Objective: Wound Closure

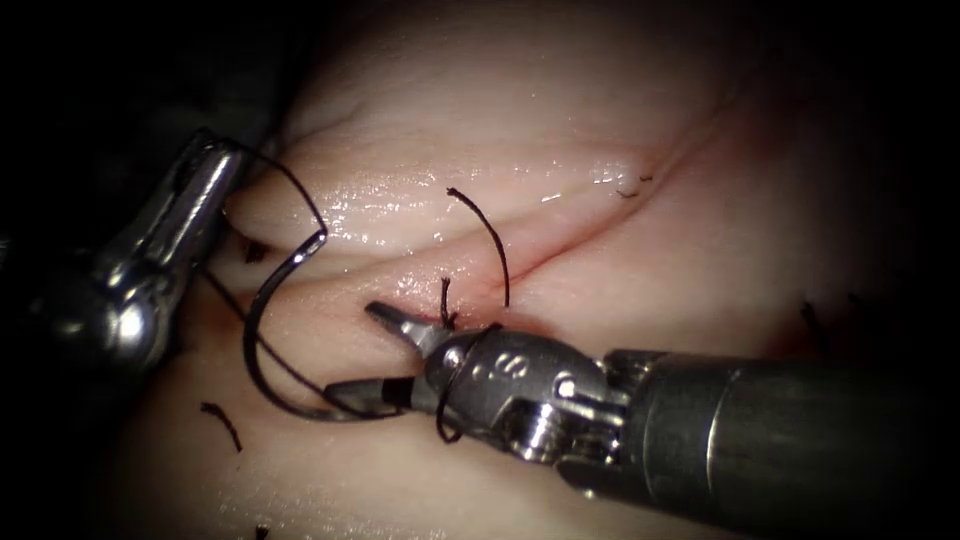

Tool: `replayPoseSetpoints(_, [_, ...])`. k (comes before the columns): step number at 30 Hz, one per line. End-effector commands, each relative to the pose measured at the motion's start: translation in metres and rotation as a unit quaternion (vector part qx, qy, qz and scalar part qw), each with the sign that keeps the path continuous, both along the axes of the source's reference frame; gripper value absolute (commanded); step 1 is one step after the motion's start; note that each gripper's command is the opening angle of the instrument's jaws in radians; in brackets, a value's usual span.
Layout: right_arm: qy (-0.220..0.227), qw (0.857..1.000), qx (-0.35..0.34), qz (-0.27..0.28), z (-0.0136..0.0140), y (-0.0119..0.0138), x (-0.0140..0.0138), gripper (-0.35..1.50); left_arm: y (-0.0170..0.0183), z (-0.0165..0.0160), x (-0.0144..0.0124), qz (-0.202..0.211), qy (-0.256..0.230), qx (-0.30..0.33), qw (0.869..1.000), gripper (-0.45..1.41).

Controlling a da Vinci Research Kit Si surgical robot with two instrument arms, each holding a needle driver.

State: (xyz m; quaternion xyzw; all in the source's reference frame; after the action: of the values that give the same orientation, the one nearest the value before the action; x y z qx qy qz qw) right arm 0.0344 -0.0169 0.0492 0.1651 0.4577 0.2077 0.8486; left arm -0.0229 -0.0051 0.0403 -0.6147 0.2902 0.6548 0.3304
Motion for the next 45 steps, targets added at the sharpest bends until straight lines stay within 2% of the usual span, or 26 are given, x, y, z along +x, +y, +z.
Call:
replayPoseSetpoints(1, [0.009,1.0,0.0,-0.006,0.0002,-0.0004,0.0004,1.06,0.0001,0.0012,-0.0007,-0.004,0.009,-0.001,1.0,-0.45])
replayPoseSetpoints(9, [0.061,0.997,0.005,-0.041,-0.0001,-0.0014,0.0007,1.04,0.0029,0.0038,-0.0012,-0.008,0.081,-0.036,0.996,-0.45])
replayPoseSetpoints(14, [0.09,0.994,0.015,-0.063,-0.0001,-0.0023,0.0014,1.03,0.0045,0.005,-0.0016,-0.001,0.151,-0.055,0.987,-0.45])
replayPoseSetpoints(22, [0.139,0.988,0.025,-0.068,-0.0008,-0.0033,0.0023,1.03,0.0066,0.0083,-0.0016,0.009,0.17,-0.042,0.984,-0.45])
replayPoseSetpoints(28, [0.172,0.982,0.028,-0.069,-0.0013,-0.0034,0.0023,1.01,0.0069,0.0114,-0.0015,0.026,0.201,-0.059,0.977,-0.45])
replayPoseSetpoints(32, [0.199,0.978,0.028,-0.063,-0.0017,-0.0032,0.0022,0.99,0.0068,0.013,-0.0014,0.047,0.243,-0.083,0.965,-0.45])
replayPoseSetpoints(38, [0.225,0.972,0.036,-0.06,-0.0021,-0.0029,0.0017,0.76,0.0068,0.0144,-0.0012,0.071,0.303,-0.114,0.943,-0.45])
replayPoseSetpoints(41, [0.233,0.971,0.036,-0.053,-0.0021,-0.0027,0.0016,0.76,0.0068,0.0144,-0.0013,0.078,0.325,-0.128,0.934,-0.45])
replayPoseSetpoints(45, [0.258,0.965,0.038,-0.025,-0.0021,-0.0021,0.0013,0.79,0.0063,0.0144,-0.0017,0.076,0.332,-0.132,0.931,-0.45])
